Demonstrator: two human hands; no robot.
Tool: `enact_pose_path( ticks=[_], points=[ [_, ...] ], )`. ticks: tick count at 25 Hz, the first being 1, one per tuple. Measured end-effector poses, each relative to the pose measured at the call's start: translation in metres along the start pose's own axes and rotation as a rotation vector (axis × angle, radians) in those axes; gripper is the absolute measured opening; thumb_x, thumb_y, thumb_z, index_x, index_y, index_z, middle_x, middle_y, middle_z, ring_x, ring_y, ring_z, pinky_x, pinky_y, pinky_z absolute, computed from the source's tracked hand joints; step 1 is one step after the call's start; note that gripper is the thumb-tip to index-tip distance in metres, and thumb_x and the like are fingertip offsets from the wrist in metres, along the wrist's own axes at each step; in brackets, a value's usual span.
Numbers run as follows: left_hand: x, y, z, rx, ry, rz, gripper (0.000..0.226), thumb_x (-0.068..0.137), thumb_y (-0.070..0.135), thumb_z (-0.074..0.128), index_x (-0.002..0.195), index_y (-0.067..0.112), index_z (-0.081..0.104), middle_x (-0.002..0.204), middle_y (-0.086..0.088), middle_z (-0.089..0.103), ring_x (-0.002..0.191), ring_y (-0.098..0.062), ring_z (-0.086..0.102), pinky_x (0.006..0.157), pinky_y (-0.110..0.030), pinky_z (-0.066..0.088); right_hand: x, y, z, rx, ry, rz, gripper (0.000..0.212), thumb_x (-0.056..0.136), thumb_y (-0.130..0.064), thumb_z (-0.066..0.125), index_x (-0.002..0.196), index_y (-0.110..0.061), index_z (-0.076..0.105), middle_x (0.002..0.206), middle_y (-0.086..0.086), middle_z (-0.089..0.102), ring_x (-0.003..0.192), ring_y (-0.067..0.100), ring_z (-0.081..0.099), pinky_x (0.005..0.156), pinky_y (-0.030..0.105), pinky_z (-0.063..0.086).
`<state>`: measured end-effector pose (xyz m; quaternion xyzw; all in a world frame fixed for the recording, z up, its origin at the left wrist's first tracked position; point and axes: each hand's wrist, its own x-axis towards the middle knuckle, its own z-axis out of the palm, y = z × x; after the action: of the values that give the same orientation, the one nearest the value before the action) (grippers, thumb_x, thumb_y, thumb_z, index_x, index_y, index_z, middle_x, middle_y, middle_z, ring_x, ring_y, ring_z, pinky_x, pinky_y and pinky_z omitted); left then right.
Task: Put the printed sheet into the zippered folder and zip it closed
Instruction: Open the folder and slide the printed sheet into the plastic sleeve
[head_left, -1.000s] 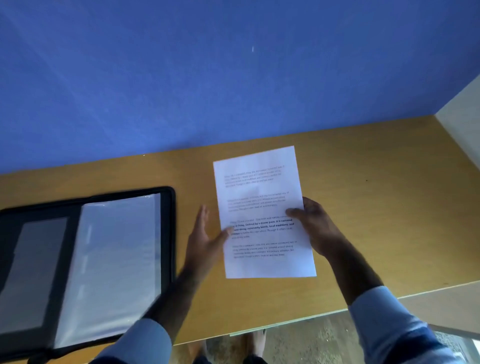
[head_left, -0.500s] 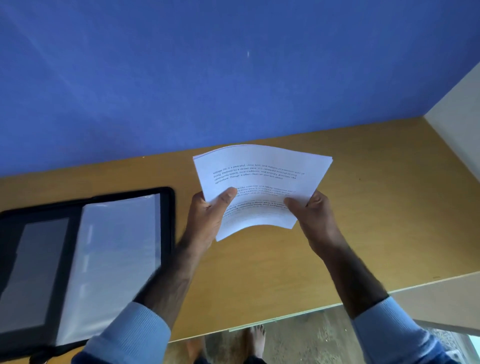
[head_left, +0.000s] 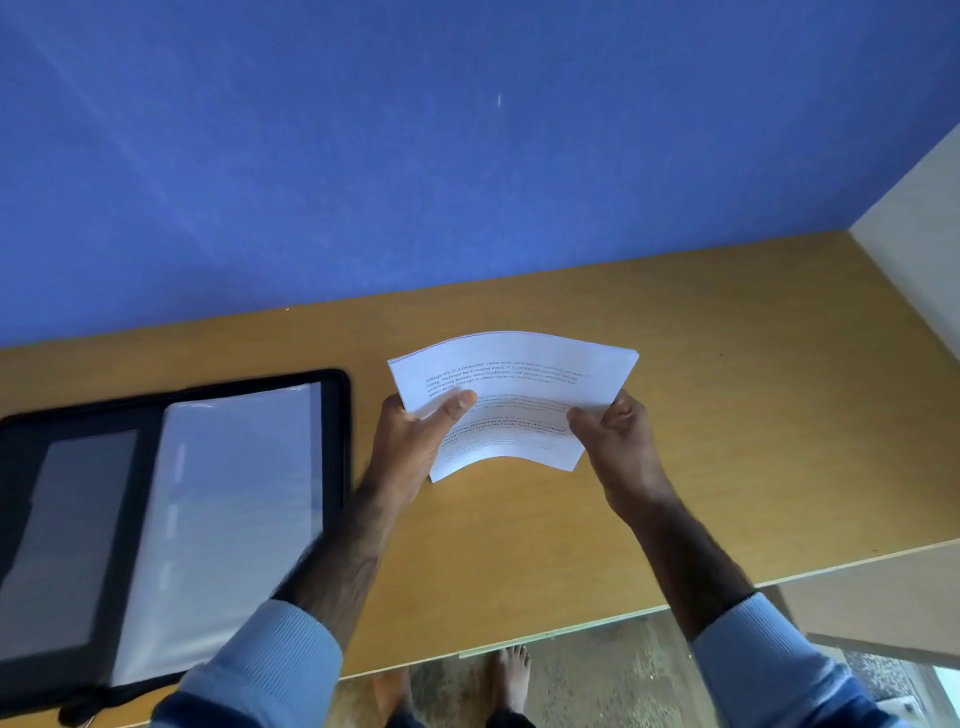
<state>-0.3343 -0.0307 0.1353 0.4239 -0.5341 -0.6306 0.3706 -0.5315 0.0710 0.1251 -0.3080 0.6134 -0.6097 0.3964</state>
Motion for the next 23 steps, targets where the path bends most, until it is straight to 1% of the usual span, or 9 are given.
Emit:
enact_pose_path(
  ticks=[2, 4, 8, 12, 15, 18, 21, 22, 23],
  points=[
    [-0.002, -0.002, 0.001, 0.012, -0.014, 0.000, 0.016, 0.091, 0.019, 0.076, 0.104, 0.026, 0.079, 0.110, 0.000, 0.078, 0.109, -0.019, 0.072, 0.101, -0.054, 0.053, 0.000, 0.002, 0.001, 0.001, -0.006, -0.015, 0.033, 0.090, 0.010, 0.046, 0.110, -0.003, 0.069, 0.104, 0.008, 0.075, 0.095, 0.021, 0.069, 0.083, 0.037, 0.055],
    [-0.003, -0.001, 0.002, -0.001, -0.014, 0.008, 0.016, 0.092, 0.017, 0.074, 0.106, 0.024, 0.078, 0.111, 0.000, 0.078, 0.110, -0.020, 0.072, 0.102, -0.052, 0.054, 0.000, 0.000, 0.002, 0.012, -0.002, -0.032, 0.032, 0.092, 0.012, 0.045, 0.108, -0.002, 0.069, 0.101, 0.006, 0.074, 0.093, 0.020, 0.068, 0.080, 0.034, 0.055],
    [0.000, -0.004, -0.003, -0.015, -0.021, -0.001, 0.021, 0.088, 0.023, 0.078, 0.109, 0.027, 0.078, 0.114, -0.001, 0.077, 0.113, -0.023, 0.071, 0.102, -0.053, 0.053, 0.001, -0.004, 0.004, 0.038, 0.001, -0.023, 0.036, 0.092, 0.019, 0.044, 0.109, -0.002, 0.067, 0.101, 0.003, 0.075, 0.091, 0.017, 0.069, 0.078, 0.028, 0.055],
    [-0.003, -0.005, -0.001, -0.007, -0.001, -0.011, 0.019, 0.092, 0.015, 0.073, 0.109, 0.022, 0.076, 0.112, 0.001, 0.078, 0.110, -0.018, 0.072, 0.099, -0.044, 0.055, 0.001, -0.003, 0.006, 0.001, 0.010, -0.015, 0.038, 0.093, 0.018, 0.043, 0.109, -0.004, 0.069, 0.102, 0.001, 0.077, 0.093, 0.015, 0.071, 0.077, 0.026, 0.055],
    [-0.001, -0.009, -0.001, -0.008, 0.007, -0.031, 0.019, 0.093, 0.017, 0.073, 0.111, 0.020, 0.076, 0.113, 0.001, 0.078, 0.111, -0.018, 0.072, 0.102, -0.046, 0.054, 0.001, 0.000, 0.007, -0.049, 0.034, 0.005, 0.036, 0.093, 0.014, 0.046, 0.107, -0.010, 0.070, 0.100, -0.003, 0.078, 0.093, 0.013, 0.072, 0.077, 0.026, 0.055],
    [0.002, -0.007, 0.001, -0.009, 0.033, -0.062, 0.021, 0.093, 0.020, 0.074, 0.113, 0.017, 0.076, 0.112, -0.001, 0.078, 0.110, -0.020, 0.072, 0.102, -0.051, 0.054, 0.001, 0.006, 0.005, -0.131, 0.057, 0.022, 0.030, 0.094, 0.007, 0.052, 0.107, -0.016, 0.068, 0.102, -0.004, 0.078, 0.095, 0.015, 0.073, 0.079, 0.032, 0.057],
    [0.011, 0.003, -0.006, -0.018, 0.069, -0.065, 0.015, 0.090, 0.023, 0.076, 0.105, 0.023, 0.079, 0.111, 0.002, 0.078, 0.109, -0.018, 0.072, 0.103, -0.049, 0.053, 0.004, 0.003, 0.005, -0.138, 0.012, 0.025, 0.025, 0.097, 0.003, 0.055, 0.107, -0.015, 0.070, 0.100, 0.000, 0.079, 0.089, 0.016, 0.073, 0.077, 0.036, 0.057],
    [0.014, 0.006, -0.016, -0.022, 0.078, -0.087, 0.015, 0.088, 0.027, 0.078, 0.102, 0.026, 0.080, 0.111, 0.003, 0.078, 0.109, -0.017, 0.072, 0.104, -0.048, 0.052, 0.006, 0.001, 0.010, -0.133, -0.018, 0.045, 0.023, 0.098, 0.002, 0.056, 0.108, -0.012, 0.071, 0.100, 0.002, 0.079, 0.088, 0.017, 0.072, 0.078, 0.039, 0.057],
    [0.017, 0.010, -0.026, -0.026, 0.078, -0.118, 0.020, 0.084, 0.034, 0.080, 0.102, 0.026, 0.080, 0.112, 0.003, 0.077, 0.109, -0.018, 0.072, 0.106, -0.046, 0.050, 0.010, -0.002, 0.015, -0.130, -0.048, 0.068, 0.021, 0.099, 0.000, 0.057, 0.109, -0.011, 0.071, 0.101, 0.003, 0.079, 0.089, 0.019, 0.073, 0.081, 0.042, 0.057]
  ],
)
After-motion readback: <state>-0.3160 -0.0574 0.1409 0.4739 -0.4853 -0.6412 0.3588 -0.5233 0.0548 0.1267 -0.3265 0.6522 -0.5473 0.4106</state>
